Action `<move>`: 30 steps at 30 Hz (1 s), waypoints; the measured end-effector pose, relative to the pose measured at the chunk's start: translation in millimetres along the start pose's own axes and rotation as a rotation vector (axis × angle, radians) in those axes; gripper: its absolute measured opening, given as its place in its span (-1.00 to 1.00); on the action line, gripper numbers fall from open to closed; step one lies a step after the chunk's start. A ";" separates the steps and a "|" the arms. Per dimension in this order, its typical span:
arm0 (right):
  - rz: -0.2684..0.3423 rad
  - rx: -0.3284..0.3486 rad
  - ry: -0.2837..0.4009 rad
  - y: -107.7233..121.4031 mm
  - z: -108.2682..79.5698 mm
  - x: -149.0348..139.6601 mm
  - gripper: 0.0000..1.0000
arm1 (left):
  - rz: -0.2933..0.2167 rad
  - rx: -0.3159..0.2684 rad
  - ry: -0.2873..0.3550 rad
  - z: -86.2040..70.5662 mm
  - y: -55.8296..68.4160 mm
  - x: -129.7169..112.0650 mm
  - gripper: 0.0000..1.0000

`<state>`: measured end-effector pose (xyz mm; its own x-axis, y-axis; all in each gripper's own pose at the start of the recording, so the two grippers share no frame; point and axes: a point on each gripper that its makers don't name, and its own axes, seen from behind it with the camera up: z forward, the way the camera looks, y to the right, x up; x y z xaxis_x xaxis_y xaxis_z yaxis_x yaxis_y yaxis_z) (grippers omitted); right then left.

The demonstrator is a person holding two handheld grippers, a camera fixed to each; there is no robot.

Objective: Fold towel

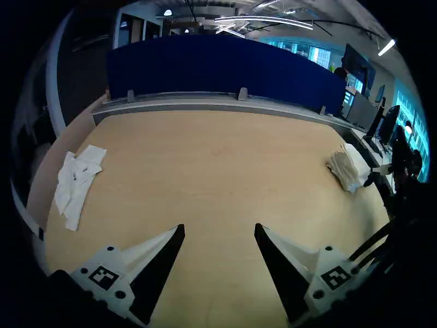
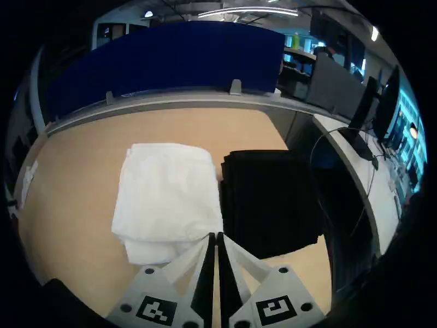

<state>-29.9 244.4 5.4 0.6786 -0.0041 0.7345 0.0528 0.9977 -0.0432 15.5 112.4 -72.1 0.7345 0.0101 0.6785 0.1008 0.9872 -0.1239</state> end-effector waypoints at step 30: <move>-0.086 0.075 0.097 -60.4 -2.5 35.9 0.87 | -0.005 -0.007 0.006 -2.6 1.2 3.2 0.90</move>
<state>-6.9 183.8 32.7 0.7418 -0.0931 0.6642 0.0617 0.9956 0.0707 19.7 113.2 -72.0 0.7378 0.0041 0.6750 0.1094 0.9860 -0.1255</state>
